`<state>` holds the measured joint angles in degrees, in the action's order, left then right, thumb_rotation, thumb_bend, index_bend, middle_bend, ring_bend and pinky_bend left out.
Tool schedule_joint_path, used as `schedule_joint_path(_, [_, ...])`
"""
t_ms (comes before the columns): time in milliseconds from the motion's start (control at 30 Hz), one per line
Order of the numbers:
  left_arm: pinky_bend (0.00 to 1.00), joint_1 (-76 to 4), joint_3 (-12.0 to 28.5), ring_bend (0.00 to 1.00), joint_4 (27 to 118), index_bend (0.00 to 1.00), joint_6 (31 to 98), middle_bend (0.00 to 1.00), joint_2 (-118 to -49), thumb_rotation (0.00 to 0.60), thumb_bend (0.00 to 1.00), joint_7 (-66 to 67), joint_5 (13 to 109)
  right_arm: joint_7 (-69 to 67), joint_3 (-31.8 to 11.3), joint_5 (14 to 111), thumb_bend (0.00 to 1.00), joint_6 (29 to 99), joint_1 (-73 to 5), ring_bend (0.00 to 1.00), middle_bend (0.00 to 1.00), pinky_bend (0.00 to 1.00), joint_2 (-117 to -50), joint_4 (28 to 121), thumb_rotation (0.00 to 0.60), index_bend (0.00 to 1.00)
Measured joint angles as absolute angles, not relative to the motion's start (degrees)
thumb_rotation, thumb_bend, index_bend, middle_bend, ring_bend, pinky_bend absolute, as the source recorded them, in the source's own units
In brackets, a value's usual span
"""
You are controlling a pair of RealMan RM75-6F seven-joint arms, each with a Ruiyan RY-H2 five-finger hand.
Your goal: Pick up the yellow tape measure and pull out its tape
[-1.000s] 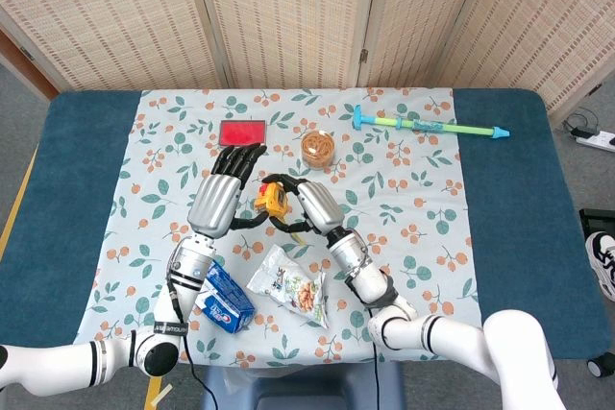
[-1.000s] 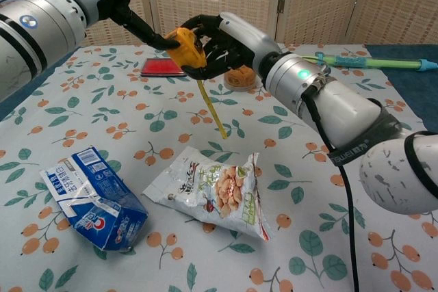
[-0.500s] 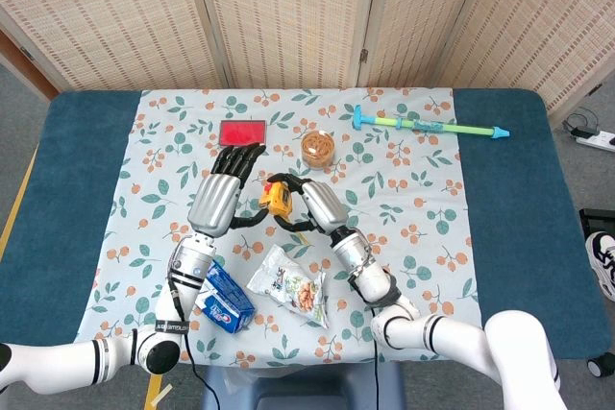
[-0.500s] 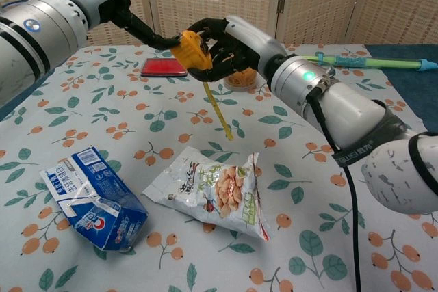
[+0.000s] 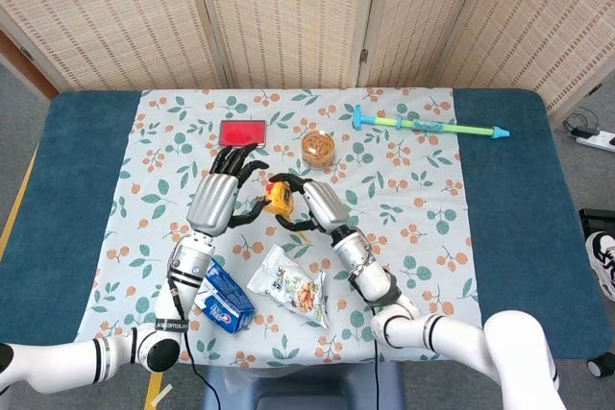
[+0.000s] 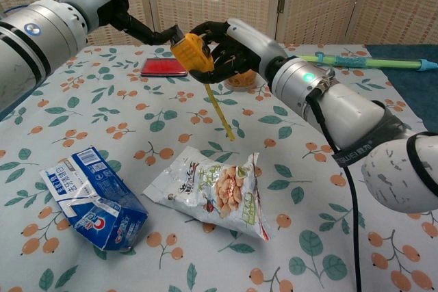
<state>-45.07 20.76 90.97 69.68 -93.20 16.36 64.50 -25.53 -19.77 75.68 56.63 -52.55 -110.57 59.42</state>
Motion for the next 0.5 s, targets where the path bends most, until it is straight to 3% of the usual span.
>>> schedule_joint_path(500, [0.00,-45.18,20.48,0.17,89.36,0.59,68.66,0.21,-93.85,0.600,0.98,13.03,64.89,-25.84,-20.02,75.35,0.54,56.11,-52.68,0.55,0.52,0.31,-110.41,59.14,0.600,0.56])
